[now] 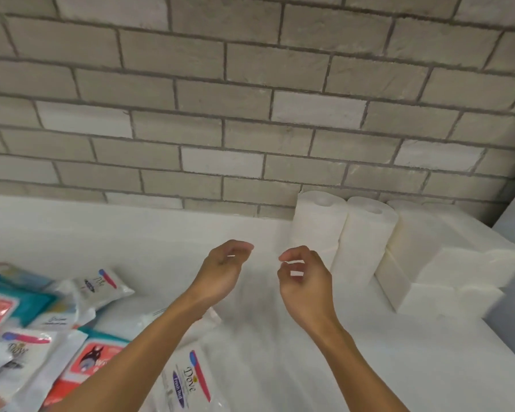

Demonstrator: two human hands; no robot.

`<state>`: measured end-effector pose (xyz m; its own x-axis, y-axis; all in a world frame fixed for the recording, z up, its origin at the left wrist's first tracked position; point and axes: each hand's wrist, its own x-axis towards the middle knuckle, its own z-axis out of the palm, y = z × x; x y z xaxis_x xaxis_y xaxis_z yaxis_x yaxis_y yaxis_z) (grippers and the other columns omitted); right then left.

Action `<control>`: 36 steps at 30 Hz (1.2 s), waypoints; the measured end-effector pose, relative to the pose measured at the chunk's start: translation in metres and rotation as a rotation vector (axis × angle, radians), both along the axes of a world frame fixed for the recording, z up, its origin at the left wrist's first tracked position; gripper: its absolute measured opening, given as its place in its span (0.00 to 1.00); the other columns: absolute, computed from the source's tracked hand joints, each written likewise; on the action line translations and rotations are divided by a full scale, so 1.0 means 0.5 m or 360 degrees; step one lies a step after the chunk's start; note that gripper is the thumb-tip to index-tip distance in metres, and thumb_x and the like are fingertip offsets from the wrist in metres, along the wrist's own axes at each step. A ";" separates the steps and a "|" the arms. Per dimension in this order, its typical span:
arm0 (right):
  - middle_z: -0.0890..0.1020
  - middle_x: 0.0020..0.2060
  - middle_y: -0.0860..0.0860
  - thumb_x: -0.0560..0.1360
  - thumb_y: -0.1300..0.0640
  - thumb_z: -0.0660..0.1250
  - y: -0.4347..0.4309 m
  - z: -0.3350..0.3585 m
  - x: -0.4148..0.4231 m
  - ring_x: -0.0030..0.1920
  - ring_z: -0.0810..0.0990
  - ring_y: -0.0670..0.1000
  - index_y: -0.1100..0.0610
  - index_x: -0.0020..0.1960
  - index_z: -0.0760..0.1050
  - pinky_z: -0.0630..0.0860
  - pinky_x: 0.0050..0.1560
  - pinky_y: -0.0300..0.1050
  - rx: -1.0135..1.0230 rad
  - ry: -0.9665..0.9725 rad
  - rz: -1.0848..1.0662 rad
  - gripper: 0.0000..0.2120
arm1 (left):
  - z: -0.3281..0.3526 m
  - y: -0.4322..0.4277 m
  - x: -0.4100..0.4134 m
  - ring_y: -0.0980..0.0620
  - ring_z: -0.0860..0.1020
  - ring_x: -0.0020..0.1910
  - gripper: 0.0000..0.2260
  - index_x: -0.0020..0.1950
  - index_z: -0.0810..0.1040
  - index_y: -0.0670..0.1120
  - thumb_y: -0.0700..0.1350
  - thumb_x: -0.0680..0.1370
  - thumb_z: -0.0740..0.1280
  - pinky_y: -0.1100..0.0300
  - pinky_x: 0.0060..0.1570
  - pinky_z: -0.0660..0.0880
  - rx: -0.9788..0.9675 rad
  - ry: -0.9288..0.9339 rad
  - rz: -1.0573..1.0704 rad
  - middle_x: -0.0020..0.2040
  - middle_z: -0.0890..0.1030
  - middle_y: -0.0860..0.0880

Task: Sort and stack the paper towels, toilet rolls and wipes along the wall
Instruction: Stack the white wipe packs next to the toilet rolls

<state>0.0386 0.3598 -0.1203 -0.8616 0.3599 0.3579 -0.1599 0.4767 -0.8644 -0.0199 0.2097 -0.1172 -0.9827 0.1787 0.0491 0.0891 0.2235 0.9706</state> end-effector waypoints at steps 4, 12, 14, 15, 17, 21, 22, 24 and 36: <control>0.80 0.46 0.41 0.75 0.64 0.66 -0.053 -0.009 0.042 0.46 0.80 0.40 0.48 0.44 0.76 0.78 0.43 0.36 -0.0059 -0.0064 0.0027 0.11 | 0.003 -0.094 0.038 0.66 0.76 0.54 0.11 0.54 0.82 0.51 0.43 0.82 0.60 0.75 0.47 0.69 -0.0052 0.0035 -0.0031 0.55 0.81 0.59; 0.81 0.44 0.42 0.75 0.66 0.66 -0.155 -0.047 0.111 0.44 0.79 0.38 0.51 0.44 0.76 0.74 0.40 0.28 -0.0092 -0.0191 0.0023 0.09 | -0.022 -0.235 0.091 0.62 0.78 0.56 0.08 0.51 0.81 0.55 0.48 0.82 0.63 0.70 0.50 0.70 -0.0145 0.0060 -0.0130 0.54 0.82 0.60; 0.81 0.44 0.42 0.76 0.65 0.67 -0.178 -0.050 0.128 0.44 0.79 0.39 0.52 0.45 0.76 0.74 0.40 0.29 -0.0076 -0.0226 0.0019 0.09 | -0.027 -0.259 0.111 0.64 0.77 0.55 0.07 0.52 0.81 0.55 0.49 0.82 0.63 0.71 0.48 0.70 -0.0190 0.0078 -0.0134 0.53 0.82 0.61; 0.81 0.44 0.42 0.75 0.65 0.67 -0.189 -0.052 0.136 0.44 0.79 0.39 0.52 0.46 0.76 0.75 0.41 0.29 -0.0073 -0.0236 0.0012 0.08 | -0.033 -0.271 0.120 0.64 0.77 0.55 0.07 0.52 0.81 0.55 0.49 0.81 0.63 0.71 0.49 0.71 -0.0210 0.0090 -0.0123 0.53 0.82 0.61; 0.81 0.45 0.43 0.75 0.65 0.67 -0.209 -0.054 0.151 0.43 0.79 0.42 0.52 0.47 0.76 0.75 0.40 0.31 -0.0097 -0.0248 -0.0029 0.08 | -0.049 -0.295 0.135 0.62 0.78 0.56 0.06 0.50 0.82 0.55 0.50 0.80 0.64 0.65 0.53 0.74 -0.0228 0.0101 -0.0111 0.51 0.83 0.62; 0.79 0.48 0.44 0.75 0.59 0.69 -0.248 -0.070 0.174 0.45 0.79 0.45 0.48 0.50 0.73 0.75 0.39 0.32 -0.0051 -0.0392 -0.0148 0.08 | -0.084 -0.336 0.154 0.58 0.77 0.59 0.04 0.48 0.81 0.57 0.51 0.79 0.67 0.55 0.59 0.76 -0.0233 0.0057 -0.0150 0.52 0.82 0.63; 0.77 0.49 0.44 0.75 0.56 0.69 -0.258 -0.078 0.177 0.47 0.78 0.44 0.48 0.51 0.72 0.74 0.40 0.31 0.0002 -0.0481 -0.0160 0.09 | -0.088 -0.342 0.155 0.58 0.76 0.59 0.03 0.48 0.81 0.58 0.51 0.79 0.67 0.57 0.58 0.75 -0.0263 0.0065 -0.0165 0.53 0.82 0.63; 0.73 0.52 0.45 0.75 0.50 0.70 -0.280 -0.092 0.182 0.52 0.75 0.43 0.46 0.56 0.68 0.73 0.46 0.31 0.0122 -0.0705 -0.0154 0.13 | -0.090 -0.348 0.160 0.58 0.75 0.60 0.03 0.50 0.79 0.58 0.50 0.79 0.67 0.63 0.54 0.72 -0.0325 0.0070 -0.0200 0.55 0.80 0.62; 0.70 0.61 0.50 0.68 0.36 0.72 -0.330 -0.126 0.177 0.64 0.66 0.52 0.51 0.71 0.58 0.69 0.63 0.46 0.0391 -0.1409 -0.0069 0.41 | -0.115 -0.365 0.162 0.56 0.75 0.61 0.03 0.52 0.78 0.58 0.51 0.78 0.67 0.64 0.57 0.72 -0.0452 -0.0027 -0.0316 0.58 0.78 0.61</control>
